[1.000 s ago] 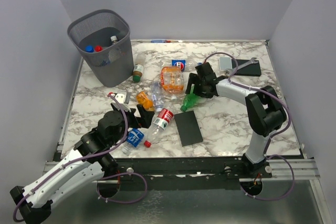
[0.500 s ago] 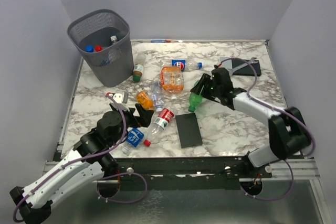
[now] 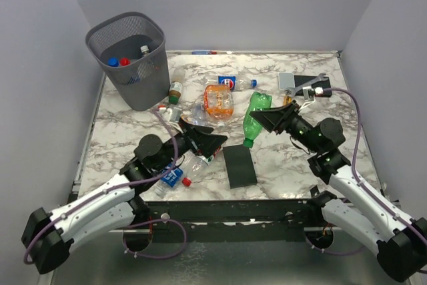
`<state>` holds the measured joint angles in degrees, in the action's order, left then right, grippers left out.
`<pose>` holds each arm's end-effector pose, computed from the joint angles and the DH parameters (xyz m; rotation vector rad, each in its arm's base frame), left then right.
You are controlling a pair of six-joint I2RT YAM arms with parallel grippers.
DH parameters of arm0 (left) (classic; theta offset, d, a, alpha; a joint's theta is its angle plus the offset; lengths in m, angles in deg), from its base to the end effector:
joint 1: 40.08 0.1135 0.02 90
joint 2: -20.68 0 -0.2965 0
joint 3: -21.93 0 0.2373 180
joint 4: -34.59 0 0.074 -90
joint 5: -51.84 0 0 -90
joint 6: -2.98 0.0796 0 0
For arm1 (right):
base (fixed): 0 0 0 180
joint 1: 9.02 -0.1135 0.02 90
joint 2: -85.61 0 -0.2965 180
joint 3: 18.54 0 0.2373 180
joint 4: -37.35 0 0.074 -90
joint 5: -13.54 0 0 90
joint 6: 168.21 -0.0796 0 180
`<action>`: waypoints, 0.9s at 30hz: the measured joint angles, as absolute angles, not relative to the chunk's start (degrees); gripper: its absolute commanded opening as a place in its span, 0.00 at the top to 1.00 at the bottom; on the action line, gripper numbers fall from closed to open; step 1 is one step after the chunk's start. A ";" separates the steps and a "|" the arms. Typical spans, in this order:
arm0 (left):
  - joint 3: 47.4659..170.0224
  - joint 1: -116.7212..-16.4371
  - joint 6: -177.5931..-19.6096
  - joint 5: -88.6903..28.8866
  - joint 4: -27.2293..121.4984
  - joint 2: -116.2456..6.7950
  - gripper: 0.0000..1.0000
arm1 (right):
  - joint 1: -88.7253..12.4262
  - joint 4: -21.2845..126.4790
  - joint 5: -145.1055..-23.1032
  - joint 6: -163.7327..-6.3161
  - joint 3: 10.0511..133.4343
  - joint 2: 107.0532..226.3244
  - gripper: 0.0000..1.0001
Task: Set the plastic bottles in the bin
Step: Pick up the plastic bottle at the center of the board.
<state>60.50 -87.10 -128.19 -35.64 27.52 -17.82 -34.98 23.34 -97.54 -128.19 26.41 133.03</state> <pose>0.1185 -0.1323 0.3174 0.1200 1.5764 -1.2711 0.1688 0.1141 0.3513 -0.0220 1.5227 1.3367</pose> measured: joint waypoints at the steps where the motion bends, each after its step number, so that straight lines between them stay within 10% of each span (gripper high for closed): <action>1: 61.66 -87.10 -128.19 -32.78 25.77 -20.75 0.01 | -35.22 23.31 -98.31 -128.49 26.24 132.61 0.59; 19: 76.02 -91.17 -124.01 -11.79 23.00 -41.69 0.08 | -35.70 25.30 -101.63 -128.95 26.17 128.44 0.59; 27: 78.18 -94.38 -123.88 -11.44 23.74 -46.80 0.36 | -36.09 25.43 -101.63 -128.84 26.72 128.44 0.59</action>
